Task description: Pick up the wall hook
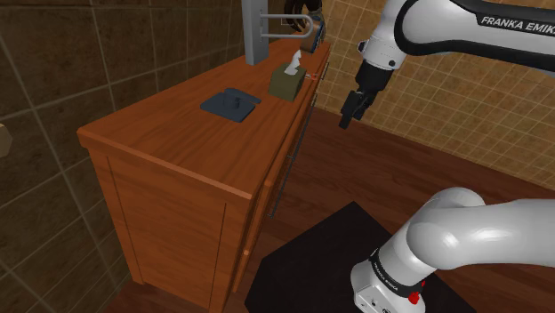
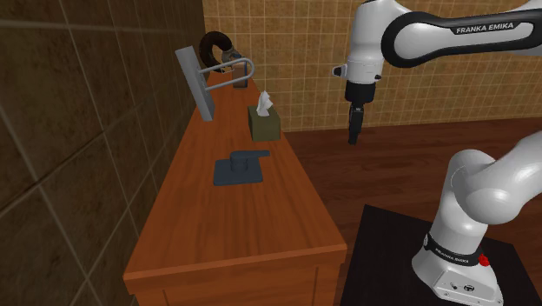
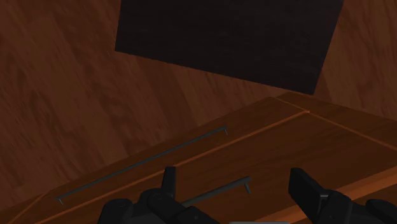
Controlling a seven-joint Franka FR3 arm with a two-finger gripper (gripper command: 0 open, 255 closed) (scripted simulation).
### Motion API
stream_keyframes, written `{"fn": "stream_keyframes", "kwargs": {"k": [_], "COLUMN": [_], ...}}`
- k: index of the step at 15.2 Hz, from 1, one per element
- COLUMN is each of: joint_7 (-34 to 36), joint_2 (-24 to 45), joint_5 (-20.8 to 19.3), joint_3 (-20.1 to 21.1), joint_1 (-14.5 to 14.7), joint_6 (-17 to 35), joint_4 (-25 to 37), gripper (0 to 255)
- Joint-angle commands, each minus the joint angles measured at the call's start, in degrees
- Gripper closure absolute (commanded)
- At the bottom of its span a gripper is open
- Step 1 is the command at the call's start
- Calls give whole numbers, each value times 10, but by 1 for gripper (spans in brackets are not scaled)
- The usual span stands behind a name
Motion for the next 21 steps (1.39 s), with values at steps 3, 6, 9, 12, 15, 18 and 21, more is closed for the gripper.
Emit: {"fn": "stream_keyframes", "kwargs": {"k": [3,6,9,12,15,18,21], "joint_7": [18,44,70,96,122,149,176], "joint_2": [38,95,153,213,273,335,400], "joint_5": [11,25,33,37,36,30,18], "joint_3": [16,39,61,82,101,119,135], "joint_1": [7,15,22,27,32,38,45], "joint_6": [13,29,41,49,52,49,41], "joint_4": [24,65,112,164,223,287,359], "gripper": [0,0,0,0,0,0,0]}}
